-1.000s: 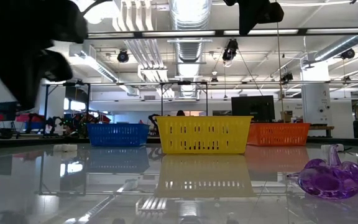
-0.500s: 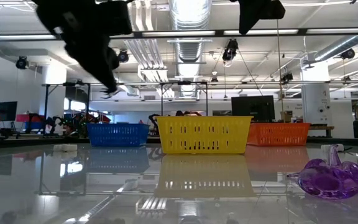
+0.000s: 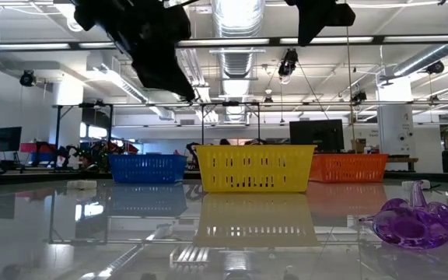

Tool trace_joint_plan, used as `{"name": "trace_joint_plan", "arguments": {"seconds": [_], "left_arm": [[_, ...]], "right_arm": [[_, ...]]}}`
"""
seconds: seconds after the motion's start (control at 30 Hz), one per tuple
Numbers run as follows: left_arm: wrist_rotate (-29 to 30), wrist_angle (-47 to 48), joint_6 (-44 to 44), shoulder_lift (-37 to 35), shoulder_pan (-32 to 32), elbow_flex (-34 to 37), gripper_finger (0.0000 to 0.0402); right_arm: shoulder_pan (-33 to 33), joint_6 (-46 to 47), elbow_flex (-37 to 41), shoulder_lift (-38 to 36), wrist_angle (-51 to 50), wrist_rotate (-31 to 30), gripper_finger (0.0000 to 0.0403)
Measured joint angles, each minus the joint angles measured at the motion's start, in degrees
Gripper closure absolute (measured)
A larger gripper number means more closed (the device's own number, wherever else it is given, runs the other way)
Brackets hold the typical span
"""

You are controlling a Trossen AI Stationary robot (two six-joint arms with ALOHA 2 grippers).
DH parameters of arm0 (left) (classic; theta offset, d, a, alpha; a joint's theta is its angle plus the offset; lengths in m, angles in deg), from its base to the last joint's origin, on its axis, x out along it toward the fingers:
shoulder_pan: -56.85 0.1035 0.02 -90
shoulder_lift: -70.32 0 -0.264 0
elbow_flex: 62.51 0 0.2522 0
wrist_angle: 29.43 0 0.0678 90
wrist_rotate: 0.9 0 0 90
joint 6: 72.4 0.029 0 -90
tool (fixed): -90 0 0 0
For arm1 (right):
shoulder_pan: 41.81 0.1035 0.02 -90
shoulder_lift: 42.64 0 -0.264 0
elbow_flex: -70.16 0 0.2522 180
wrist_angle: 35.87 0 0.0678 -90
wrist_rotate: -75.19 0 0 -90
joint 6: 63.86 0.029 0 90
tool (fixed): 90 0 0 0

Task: Sort Halloween decoration
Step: Put the black spider toy into the yellow bin

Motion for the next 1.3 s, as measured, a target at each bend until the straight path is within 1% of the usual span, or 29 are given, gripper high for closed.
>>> {"name": "trace_joint_plan", "arguments": {"seconds": [0.17, 0.33, 0.43, 0.57, 0.63, 0.7, 0.87, 0.93, 1.07, 1.13, 1.3], "left_arm": [[-2.86, -2.97, 0.05, 0.02, 2.39, 0.00, 0.0401], [-3.28, -5.64, 0.90, 0.46, 2.81, 0.00, 0.0401], [-3.32, -7.35, 1.17, 2.79, 2.81, -0.13, 0.0401], [-5.36, -6.83, 3.23, 8.17, 2.83, -3.04, 0.0401], [-6.63, -6.99, 4.48, 10.24, 2.83, -5.63, 0.0401], [-7.33, -4.94, 6.20, 11.81, 2.90, -8.49, 0.0401], [-8.15, 6.39, 12.50, 17.70, 2.94, -16.57, 0.0401], [-9.01, 8.86, 14.56, 19.95, 2.95, -18.82, 0.0402], [-14.28, 10.10, 15.56, 23.87, 3.21, -20.47, 0.0401], [-15.75, 10.11, 15.14, 25.00, 3.48, -20.93, 0.0402], [-15.87, 10.16, 14.78, 26.36, 4.59, -20.87, 0.0402]], "right_arm": [[-1.43, -0.69, 0.00, -0.04, -0.02, -0.23, 0.0390], [-2.68, -2.03, 0.00, -0.09, 0.00, -0.26, 0.0390], [-3.47, -2.24, 0.00, -0.09, 0.13, -0.23, 0.0390], [-4.48, -2.49, 0.00, -0.09, 0.20, -0.28, 0.0390], [-4.84, -2.54, 0.00, -0.09, 0.21, -0.24, 0.0390], [-4.92, -2.59, 0.00, -0.09, 0.20, -0.24, 0.0390], [-4.92, -2.82, 0.00, -0.09, 0.17, -0.21, 0.0390], [-4.92, -2.88, 0.00, -0.09, 0.08, -0.19, 0.0390], [-4.90, -2.94, 0.00, -0.09, -0.06, -0.19, 0.0390], [-4.90, -2.95, 0.00, -0.09, -0.17, -0.19, 0.0390], [-4.90, -3.16, 0.00, -0.09, -0.26, -0.13, 0.0390]]}}
